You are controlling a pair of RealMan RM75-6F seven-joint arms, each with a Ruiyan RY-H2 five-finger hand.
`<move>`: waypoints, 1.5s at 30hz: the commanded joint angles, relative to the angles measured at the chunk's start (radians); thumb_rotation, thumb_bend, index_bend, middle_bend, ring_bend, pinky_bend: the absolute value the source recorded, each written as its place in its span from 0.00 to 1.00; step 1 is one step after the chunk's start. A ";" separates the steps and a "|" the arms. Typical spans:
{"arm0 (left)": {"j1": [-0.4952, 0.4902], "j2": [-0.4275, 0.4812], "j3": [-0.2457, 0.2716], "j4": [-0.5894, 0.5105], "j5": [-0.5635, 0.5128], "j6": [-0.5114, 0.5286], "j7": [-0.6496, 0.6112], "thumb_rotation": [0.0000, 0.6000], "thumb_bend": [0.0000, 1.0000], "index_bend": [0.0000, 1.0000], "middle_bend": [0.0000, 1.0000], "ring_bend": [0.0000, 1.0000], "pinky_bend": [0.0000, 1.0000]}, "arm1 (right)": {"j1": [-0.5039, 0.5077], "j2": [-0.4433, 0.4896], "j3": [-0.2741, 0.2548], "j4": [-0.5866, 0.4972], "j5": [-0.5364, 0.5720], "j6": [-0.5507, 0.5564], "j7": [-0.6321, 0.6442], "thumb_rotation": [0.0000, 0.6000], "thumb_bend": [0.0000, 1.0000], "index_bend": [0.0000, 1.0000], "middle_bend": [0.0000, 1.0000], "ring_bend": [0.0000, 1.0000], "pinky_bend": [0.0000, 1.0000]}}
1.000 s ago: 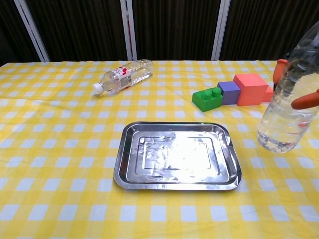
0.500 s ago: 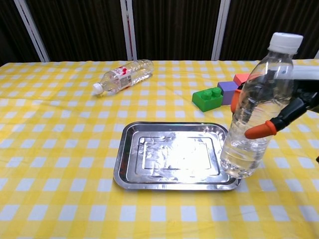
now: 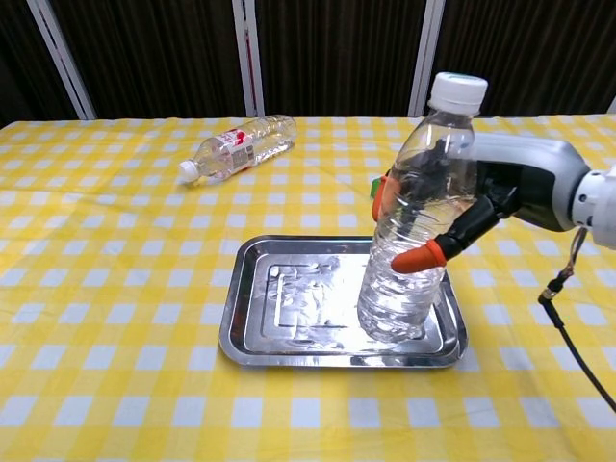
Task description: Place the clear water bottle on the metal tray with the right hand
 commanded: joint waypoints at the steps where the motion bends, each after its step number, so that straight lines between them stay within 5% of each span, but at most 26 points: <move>1: 0.000 0.002 0.001 0.002 0.001 0.001 -0.004 1.00 0.19 0.22 0.00 0.00 0.00 | 0.019 -0.027 0.015 0.023 0.021 0.002 -0.020 1.00 0.21 0.76 0.63 0.43 0.00; 29: 0.005 -0.005 0.002 0.007 -0.017 -0.008 0.025 1.00 0.19 0.22 0.00 0.00 0.00 | 0.030 -0.132 0.023 0.228 -0.022 0.005 0.115 1.00 0.21 0.76 0.63 0.43 0.00; 45: 0.001 -0.011 0.003 0.006 -0.020 -0.018 0.041 1.00 0.19 0.22 0.00 0.00 0.00 | 0.021 -0.161 -0.025 0.319 -0.105 0.002 0.193 1.00 0.21 0.72 0.62 0.39 0.00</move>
